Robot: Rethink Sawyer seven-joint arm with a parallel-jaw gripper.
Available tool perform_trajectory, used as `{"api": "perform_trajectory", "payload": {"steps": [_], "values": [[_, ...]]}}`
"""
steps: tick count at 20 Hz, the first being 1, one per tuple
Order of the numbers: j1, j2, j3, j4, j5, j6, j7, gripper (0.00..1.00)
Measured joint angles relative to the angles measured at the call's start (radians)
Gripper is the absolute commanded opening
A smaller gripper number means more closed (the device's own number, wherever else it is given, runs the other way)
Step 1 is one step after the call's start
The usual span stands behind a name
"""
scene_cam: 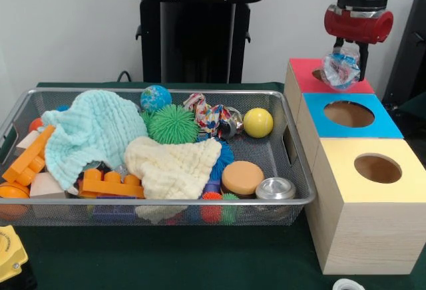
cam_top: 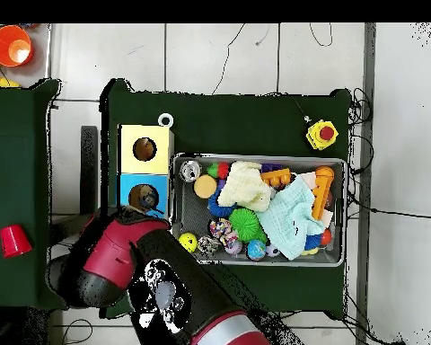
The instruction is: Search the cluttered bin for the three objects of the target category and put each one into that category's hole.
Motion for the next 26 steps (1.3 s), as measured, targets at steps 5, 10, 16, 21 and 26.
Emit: {"api": "perform_trajectory", "payload": {"steps": [5,10,16,21,26], "values": [[0.002,0.0,0.0,0.001,0.0,0.0,0.0,0.0],[0.002,-0.002,0.0,0.001,0.015,0.0,0.0,0.0],[0.002,-0.011,0.0,0.001,0.061,0.0,0.0,0.0],[0.007,-0.024,0.0,0.001,0.111,0.0,0.0,0.0],[0.024,-0.035,0.0,0.001,0.152,0.0,0.0,0.0]]}}
